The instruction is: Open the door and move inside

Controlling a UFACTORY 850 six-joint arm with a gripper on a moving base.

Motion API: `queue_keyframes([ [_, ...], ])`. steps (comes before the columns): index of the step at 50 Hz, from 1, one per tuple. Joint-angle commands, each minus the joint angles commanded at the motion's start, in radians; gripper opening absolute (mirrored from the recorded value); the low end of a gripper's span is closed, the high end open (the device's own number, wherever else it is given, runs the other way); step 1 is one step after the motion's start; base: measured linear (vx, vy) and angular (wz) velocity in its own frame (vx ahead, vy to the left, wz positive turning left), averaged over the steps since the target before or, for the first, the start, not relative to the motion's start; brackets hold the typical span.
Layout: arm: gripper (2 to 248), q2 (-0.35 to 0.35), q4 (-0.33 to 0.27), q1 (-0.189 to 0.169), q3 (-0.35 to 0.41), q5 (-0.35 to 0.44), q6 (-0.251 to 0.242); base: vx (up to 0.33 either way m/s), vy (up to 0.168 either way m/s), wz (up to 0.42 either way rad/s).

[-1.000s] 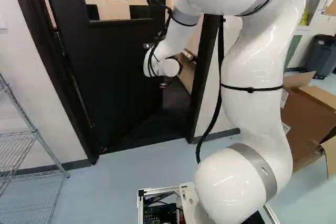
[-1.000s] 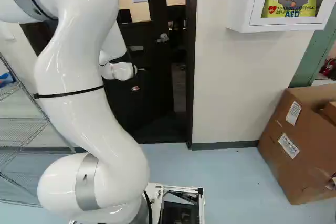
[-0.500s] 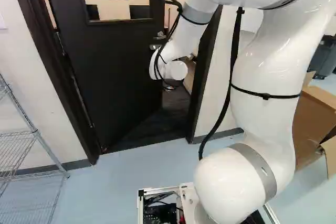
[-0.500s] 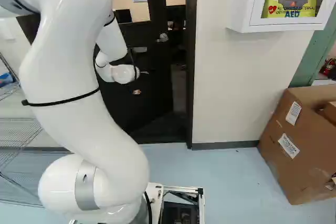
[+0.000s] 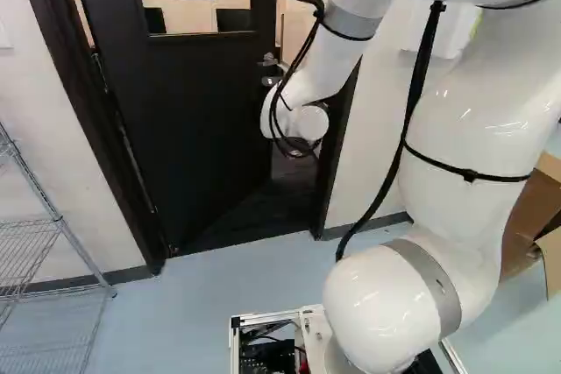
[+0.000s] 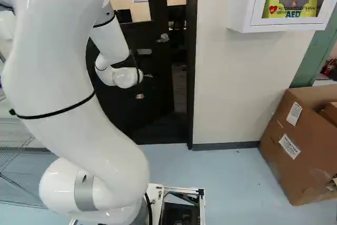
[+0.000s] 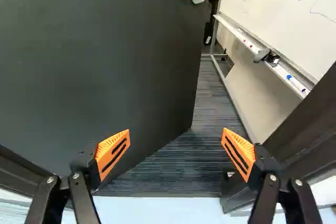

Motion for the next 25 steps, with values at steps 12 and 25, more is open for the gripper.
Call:
queue_keyframes([
  [12, 247, 0.045, 0.000, -0.032, 0.048, 0.000, 0.000, 0.000, 0.000, 0.000],
  [25, 247, 0.090, -0.005, -0.071, 0.094, 0.000, 0.000, 0.000, 0.000, 0.000],
])
